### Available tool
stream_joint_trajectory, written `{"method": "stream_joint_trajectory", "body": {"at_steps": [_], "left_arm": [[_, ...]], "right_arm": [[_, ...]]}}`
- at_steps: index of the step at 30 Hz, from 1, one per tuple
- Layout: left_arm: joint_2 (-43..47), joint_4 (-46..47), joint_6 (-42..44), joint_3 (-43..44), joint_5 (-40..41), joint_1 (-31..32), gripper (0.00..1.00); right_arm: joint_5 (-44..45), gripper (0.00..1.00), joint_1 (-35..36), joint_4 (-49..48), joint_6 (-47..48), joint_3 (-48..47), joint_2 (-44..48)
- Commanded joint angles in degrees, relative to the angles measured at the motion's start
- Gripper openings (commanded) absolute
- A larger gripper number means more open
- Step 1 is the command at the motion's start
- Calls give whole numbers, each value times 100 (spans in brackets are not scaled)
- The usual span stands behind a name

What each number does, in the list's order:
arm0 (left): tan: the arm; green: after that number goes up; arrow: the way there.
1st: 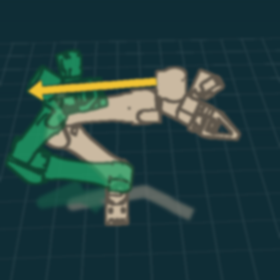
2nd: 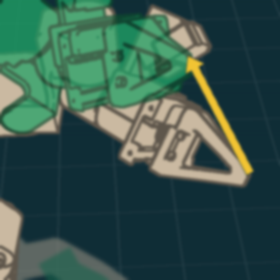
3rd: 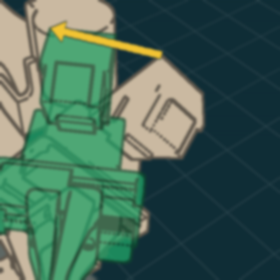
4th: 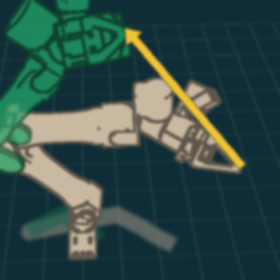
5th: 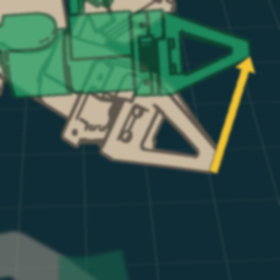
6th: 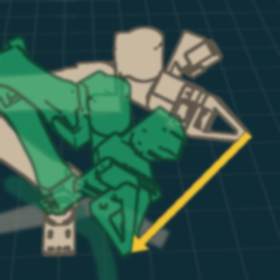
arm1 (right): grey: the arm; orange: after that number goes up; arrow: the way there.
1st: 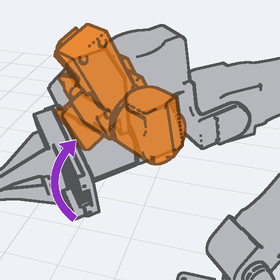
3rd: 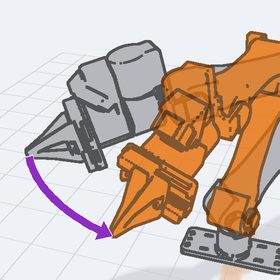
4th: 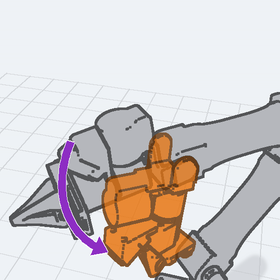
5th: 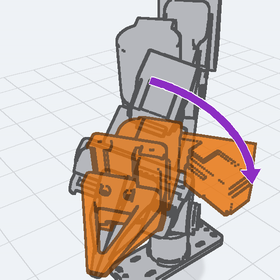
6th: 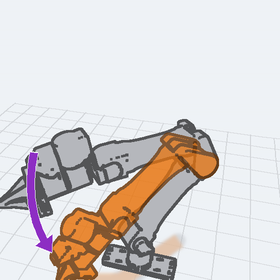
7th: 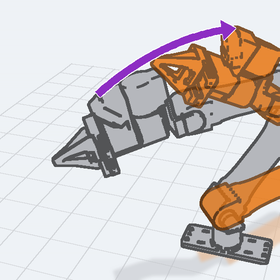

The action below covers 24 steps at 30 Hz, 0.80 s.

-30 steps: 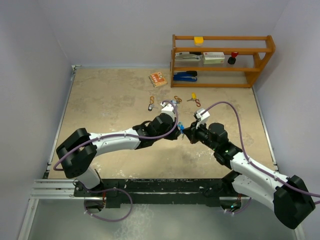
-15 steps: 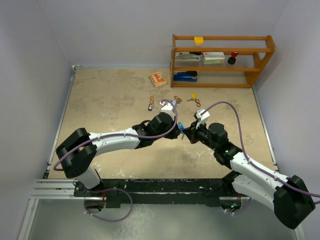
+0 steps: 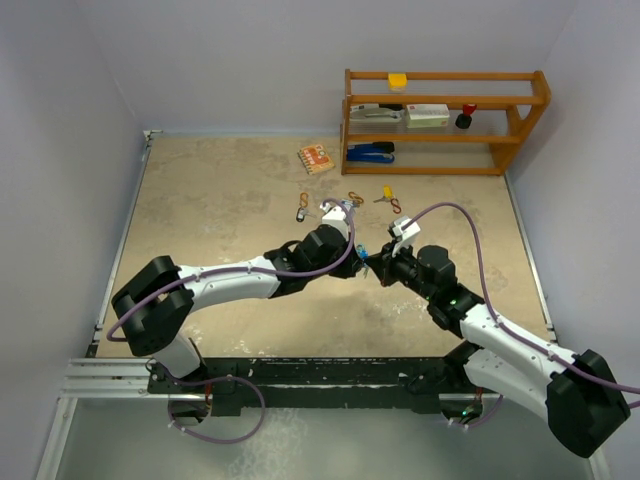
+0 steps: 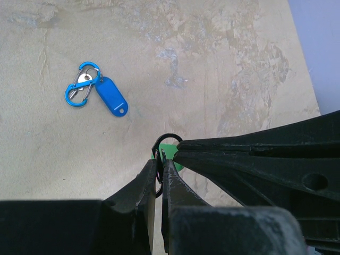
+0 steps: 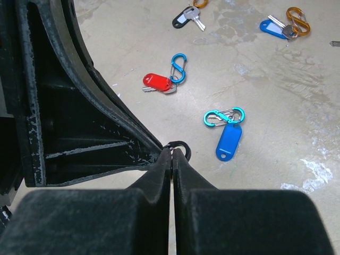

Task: Put the keys on the keyring

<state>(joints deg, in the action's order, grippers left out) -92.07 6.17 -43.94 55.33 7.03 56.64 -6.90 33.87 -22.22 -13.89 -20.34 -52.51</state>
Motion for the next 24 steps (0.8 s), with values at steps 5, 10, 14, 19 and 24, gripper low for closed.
{"method": "stream_joint_trajectory", "body": {"at_steps": [5,10,14,19,24], "left_arm": [[296,392,-43,-97,-213,-13,0],[381,395,-38,-142,-200,-15,0],[434,384,-41,-158,-141,-22,0],[444,394,-21,-156,-199,-28,0],[512,410,31,-218,-256,-26,0]], "right_arm": [[204,0,32,-215,92,-120,-18],[265,0,32,-165,131,-124,4],[281,0,32,-135,145,-111,36],[361,0,32,-55,180,-127,88],[382,0,32,74,236,-137,159]]}}
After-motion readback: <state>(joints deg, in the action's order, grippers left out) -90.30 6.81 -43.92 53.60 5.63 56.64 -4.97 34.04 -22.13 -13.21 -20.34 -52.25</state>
